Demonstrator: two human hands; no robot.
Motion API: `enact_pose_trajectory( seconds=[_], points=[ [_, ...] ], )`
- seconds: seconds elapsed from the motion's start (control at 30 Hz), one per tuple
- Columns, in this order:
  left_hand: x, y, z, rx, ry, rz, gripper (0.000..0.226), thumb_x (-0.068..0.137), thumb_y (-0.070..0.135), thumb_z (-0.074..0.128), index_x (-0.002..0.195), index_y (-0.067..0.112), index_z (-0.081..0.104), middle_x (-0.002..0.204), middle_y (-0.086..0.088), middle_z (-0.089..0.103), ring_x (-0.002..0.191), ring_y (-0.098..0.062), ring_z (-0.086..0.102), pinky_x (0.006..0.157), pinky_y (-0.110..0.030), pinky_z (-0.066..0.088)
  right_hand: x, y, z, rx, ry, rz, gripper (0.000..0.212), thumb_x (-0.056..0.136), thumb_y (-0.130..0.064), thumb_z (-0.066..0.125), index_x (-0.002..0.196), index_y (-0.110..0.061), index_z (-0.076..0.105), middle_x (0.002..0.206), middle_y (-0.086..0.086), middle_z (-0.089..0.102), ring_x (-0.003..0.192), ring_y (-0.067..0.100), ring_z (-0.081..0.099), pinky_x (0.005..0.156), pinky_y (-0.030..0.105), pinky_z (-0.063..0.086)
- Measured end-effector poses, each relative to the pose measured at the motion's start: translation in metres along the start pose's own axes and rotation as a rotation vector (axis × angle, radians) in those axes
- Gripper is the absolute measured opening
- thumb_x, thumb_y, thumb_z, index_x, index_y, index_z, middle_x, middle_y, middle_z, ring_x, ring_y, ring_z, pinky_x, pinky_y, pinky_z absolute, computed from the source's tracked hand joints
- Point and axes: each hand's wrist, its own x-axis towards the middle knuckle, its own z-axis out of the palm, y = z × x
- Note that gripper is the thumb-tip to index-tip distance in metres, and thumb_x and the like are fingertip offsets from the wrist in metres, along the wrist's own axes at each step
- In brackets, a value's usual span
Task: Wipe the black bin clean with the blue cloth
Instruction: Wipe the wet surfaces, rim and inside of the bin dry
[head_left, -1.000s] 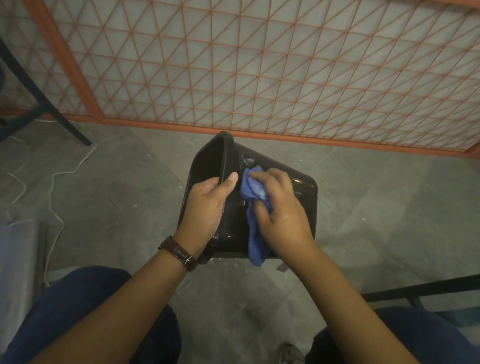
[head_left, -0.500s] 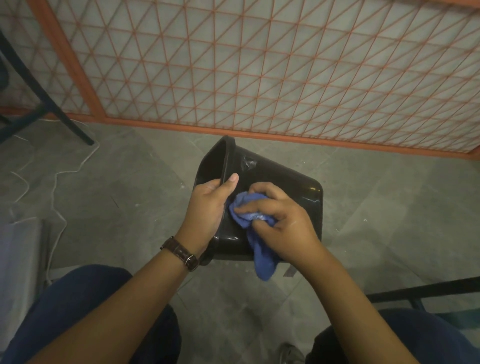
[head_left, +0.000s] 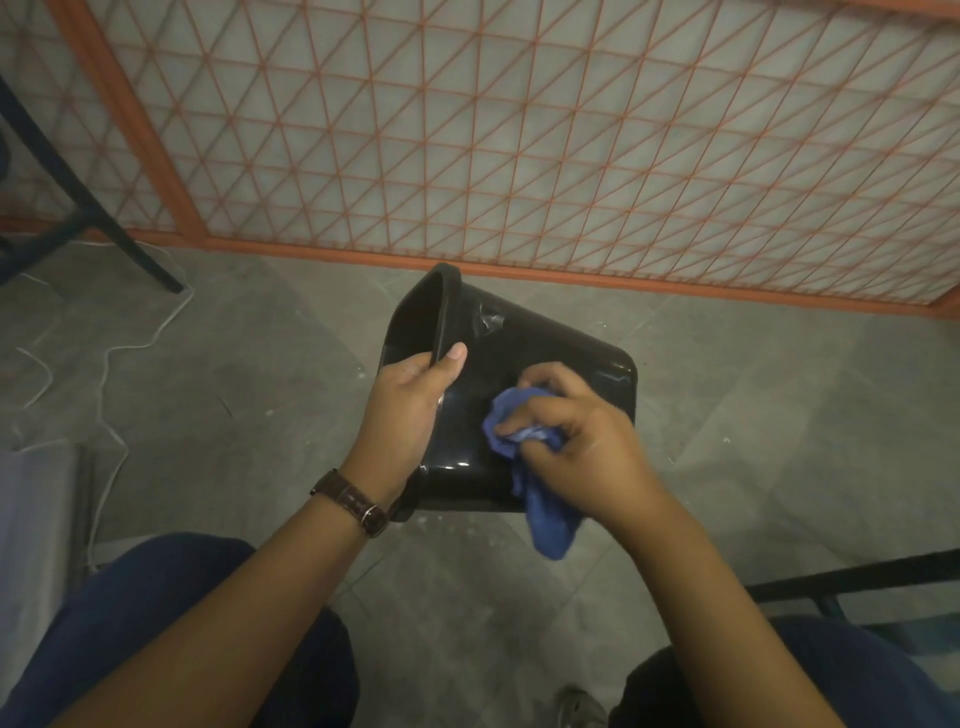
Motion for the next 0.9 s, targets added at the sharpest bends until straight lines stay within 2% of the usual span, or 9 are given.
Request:
enact_pose_trajectory(
  seconds=[0.1,0.2,0.27,0.37,0.43,0.57,0.7,0.8,0.9],
  points=[
    [-0.003,0.0,-0.001,0.071,-0.053,0.043,0.034,0.092,0.024,0.055,0.085,-0.008,0.064,0.081,-0.028,0.064,0.078,-0.024,0.06,0.075,-0.033,0.051,0.004,0.021,-0.012,-0.004,0.214,0.206,0.019,0.079,-0.013,0.058,0.091,-0.027,0.062,0.105,-0.015,0.048,0.089,0.006,0.053,0.071,0.008,0.037],
    [-0.016,-0.002,0.004,0.164,-0.101,0.121,0.031,0.094,0.02,0.051,0.064,0.022,0.061,0.051,0.01,0.057,0.052,0.0,0.054,0.054,-0.012,0.044,0.013,0.032,-0.02,0.205,0.465,0.541,0.02,0.087,-0.018,0.055,0.101,-0.03,0.047,0.091,-0.016,0.055,0.076,-0.005,0.053,0.058,0.003,0.036],
    [-0.022,-0.008,0.008,0.197,-0.118,0.156,0.028,0.092,0.027,0.053,0.066,0.022,0.062,0.054,0.007,0.061,0.054,-0.005,0.058,0.057,-0.016,0.049,0.015,0.043,-0.02,0.235,0.581,0.63,0.013,0.087,-0.022,0.056,0.099,-0.025,0.053,0.096,-0.007,0.061,0.078,0.0,0.057,0.061,0.003,0.037],
    [-0.029,-0.013,0.012,0.239,-0.172,0.215,0.037,0.084,0.045,0.052,0.09,0.012,0.069,0.081,-0.017,0.069,0.078,-0.031,0.066,0.074,-0.043,0.055,0.018,0.053,-0.014,0.217,0.581,0.658,0.019,0.086,-0.031,0.054,0.098,-0.021,0.065,0.101,0.004,0.066,0.088,0.017,0.063,0.075,0.025,0.046],
    [-0.032,-0.018,0.014,0.3,-0.209,0.262,0.049,0.083,0.049,0.049,0.094,0.006,0.068,0.084,-0.02,0.069,0.081,-0.032,0.066,0.076,-0.046,0.055,0.022,0.05,-0.011,0.234,0.486,0.656,0.011,0.089,-0.028,0.052,0.089,-0.025,0.063,0.087,-0.001,0.066,0.08,0.013,0.062,0.071,0.024,0.046],
    [-0.037,-0.02,0.014,0.405,-0.239,0.306,0.019,0.088,0.034,0.052,0.083,0.022,0.066,0.067,0.016,0.068,0.066,0.001,0.064,0.061,-0.012,0.048,0.028,0.026,-0.011,0.303,0.35,0.552,0.021,0.092,-0.021,0.051,0.08,-0.038,0.056,0.074,-0.019,0.059,0.071,-0.005,0.057,0.063,0.009,0.042],
    [-0.034,-0.017,0.014,0.414,-0.21,0.333,0.018,0.089,0.035,0.055,0.08,0.024,0.065,0.071,0.012,0.07,0.065,0.0,0.064,0.061,-0.014,0.048,0.032,0.003,-0.01,0.448,0.301,0.375,0.024,0.092,-0.018,0.051,0.092,-0.041,0.059,0.098,-0.013,0.065,0.094,-0.002,0.061,0.088,0.018,0.048],
    [-0.034,-0.014,0.014,0.386,-0.185,0.349,0.038,0.093,0.011,0.053,0.061,0.031,0.049,0.049,0.02,0.055,0.048,0.007,0.05,0.052,-0.004,0.035,0.031,-0.01,-0.008,0.434,0.256,0.168,0.027,0.091,-0.01,0.051,0.113,-0.022,0.06,0.118,-0.001,0.057,0.109,-0.005,0.051,0.095,0.012,0.04],
    [-0.03,-0.012,0.01,0.279,-0.163,0.283,0.037,0.09,0.022,0.056,0.053,0.021,0.05,0.046,0.012,0.047,0.046,-0.001,0.042,0.051,-0.015,0.036,0.026,-0.012,-0.002,0.377,0.217,0.091,0.033,0.088,-0.012,0.051,0.119,-0.022,0.059,0.127,-0.005,0.049,0.12,0.003,0.045,0.101,0.015,0.037]
  ],
)
